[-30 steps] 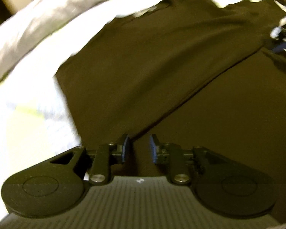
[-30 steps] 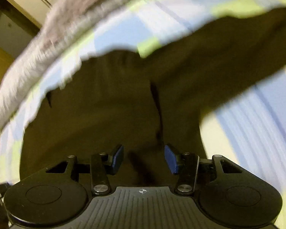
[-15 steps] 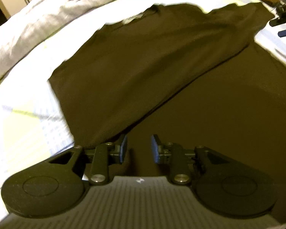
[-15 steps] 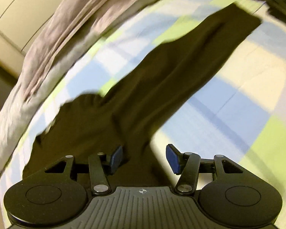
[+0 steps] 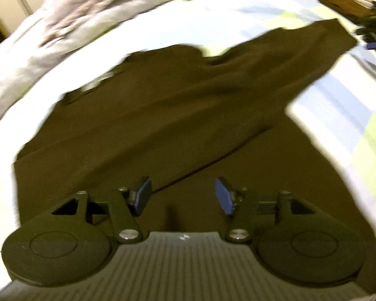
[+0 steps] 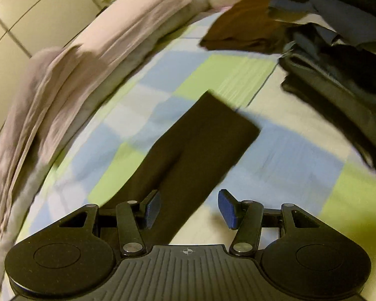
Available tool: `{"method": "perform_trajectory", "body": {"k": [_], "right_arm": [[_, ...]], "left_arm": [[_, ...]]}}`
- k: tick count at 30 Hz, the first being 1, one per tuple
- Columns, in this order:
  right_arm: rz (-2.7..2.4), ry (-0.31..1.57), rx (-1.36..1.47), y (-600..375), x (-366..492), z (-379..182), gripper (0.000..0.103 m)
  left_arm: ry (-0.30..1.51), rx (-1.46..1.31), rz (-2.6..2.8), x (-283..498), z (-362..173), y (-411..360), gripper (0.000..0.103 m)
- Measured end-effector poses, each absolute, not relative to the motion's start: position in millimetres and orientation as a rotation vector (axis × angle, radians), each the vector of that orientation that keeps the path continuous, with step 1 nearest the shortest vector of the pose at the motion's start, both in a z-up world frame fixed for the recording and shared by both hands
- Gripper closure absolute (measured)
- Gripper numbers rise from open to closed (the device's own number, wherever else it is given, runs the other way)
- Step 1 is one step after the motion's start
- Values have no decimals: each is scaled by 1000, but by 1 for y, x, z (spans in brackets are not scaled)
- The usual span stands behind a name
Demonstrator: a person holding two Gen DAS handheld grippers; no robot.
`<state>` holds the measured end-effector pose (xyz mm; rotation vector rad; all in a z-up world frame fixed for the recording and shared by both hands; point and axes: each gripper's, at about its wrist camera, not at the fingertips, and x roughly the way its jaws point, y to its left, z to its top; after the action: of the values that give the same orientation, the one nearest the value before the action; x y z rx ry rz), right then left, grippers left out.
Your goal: Fold clothes
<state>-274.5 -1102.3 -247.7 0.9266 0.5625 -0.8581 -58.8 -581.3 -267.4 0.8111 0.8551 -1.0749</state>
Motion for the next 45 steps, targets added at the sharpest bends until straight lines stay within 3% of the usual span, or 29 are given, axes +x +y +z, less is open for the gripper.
{"method": "perform_trajectory", "body": {"k": [7, 16, 17, 18, 19, 23, 28, 33, 37, 38, 39, 40, 41, 45], "right_arm": [[-846, 534, 1007, -1164, -285, -296, 49], [-809, 431, 985, -1176, -281, -297, 51], [-801, 437, 963, -1171, -277, -290, 61], [-792, 442, 941, -1165, -274, -283, 87], [-784, 447, 919, -1159, -270, -276, 93], [-713, 464, 824, -1127, -245, -237, 94], [-514, 450, 638, -1026, -178, -171, 94], [-217, 350, 395, -844, -101, -103, 94], [49, 330, 245, -669, -50, -105, 94], [120, 367, 192, -627, -36, -121, 93], [176, 412, 133, -587, -23, -138, 69], [197, 469, 73, -554, -13, -157, 27], [209, 516, 44, -530, -7, -173, 18], [210, 680, 112, -499, -13, -213, 18]], "left_arm": [[822, 896, -1232, -127, -273, -652, 43], [796, 951, -1222, -133, -280, -656, 42], [797, 946, -1218, -132, -279, -654, 42], [797, 941, -1214, -132, -278, -651, 42], [794, 930, -1213, -132, -275, -647, 42], [771, 878, -1211, -125, -262, -626, 42], [756, 792, -1168, -95, -246, -576, 42], [754, 720, -1072, -40, -227, -491, 42], [792, 690, -951, 8, -214, -408, 42], [804, 690, -921, 21, -213, -386, 42], [810, 694, -901, 32, -214, -370, 42], [817, 698, -881, 42, -214, -355, 42], [823, 702, -861, 53, -215, -339, 42], [850, 678, -821, 81, -225, -312, 42]]}}
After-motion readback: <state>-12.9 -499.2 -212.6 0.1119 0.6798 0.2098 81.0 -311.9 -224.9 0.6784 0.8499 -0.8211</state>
